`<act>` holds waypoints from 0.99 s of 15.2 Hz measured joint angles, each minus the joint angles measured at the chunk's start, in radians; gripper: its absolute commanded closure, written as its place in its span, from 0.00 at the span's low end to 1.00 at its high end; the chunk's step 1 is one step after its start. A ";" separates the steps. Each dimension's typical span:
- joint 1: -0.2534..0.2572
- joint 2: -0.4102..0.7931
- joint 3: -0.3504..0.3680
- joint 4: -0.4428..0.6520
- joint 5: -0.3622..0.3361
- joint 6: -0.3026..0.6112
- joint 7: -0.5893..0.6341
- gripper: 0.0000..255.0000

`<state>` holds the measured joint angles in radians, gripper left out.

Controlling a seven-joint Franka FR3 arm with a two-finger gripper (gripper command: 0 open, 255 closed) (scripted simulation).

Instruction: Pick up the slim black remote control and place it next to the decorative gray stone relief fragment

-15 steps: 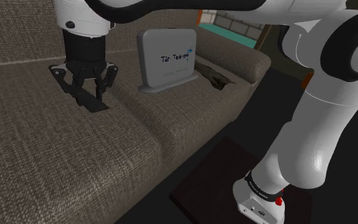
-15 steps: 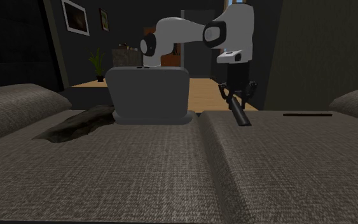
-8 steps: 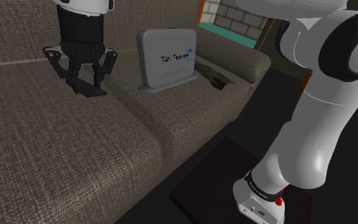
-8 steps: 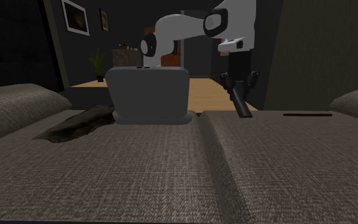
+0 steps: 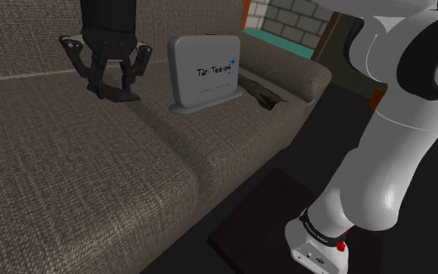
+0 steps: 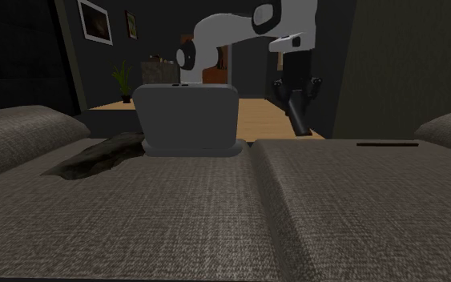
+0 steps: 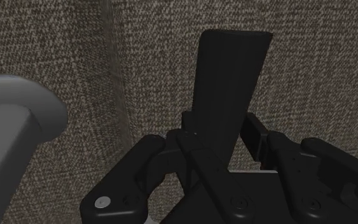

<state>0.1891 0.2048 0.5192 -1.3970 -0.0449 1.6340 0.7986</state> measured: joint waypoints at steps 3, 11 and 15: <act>-0.059 -0.115 -0.020 -0.128 0.062 0.024 -0.073 1.00; -0.154 -0.398 -0.131 -0.419 0.188 0.042 -0.291 1.00; -0.174 -0.520 -0.196 -0.543 0.219 0.041 -0.392 1.00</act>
<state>0.0147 -0.3150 0.3231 -1.9404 0.1741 1.6747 0.4071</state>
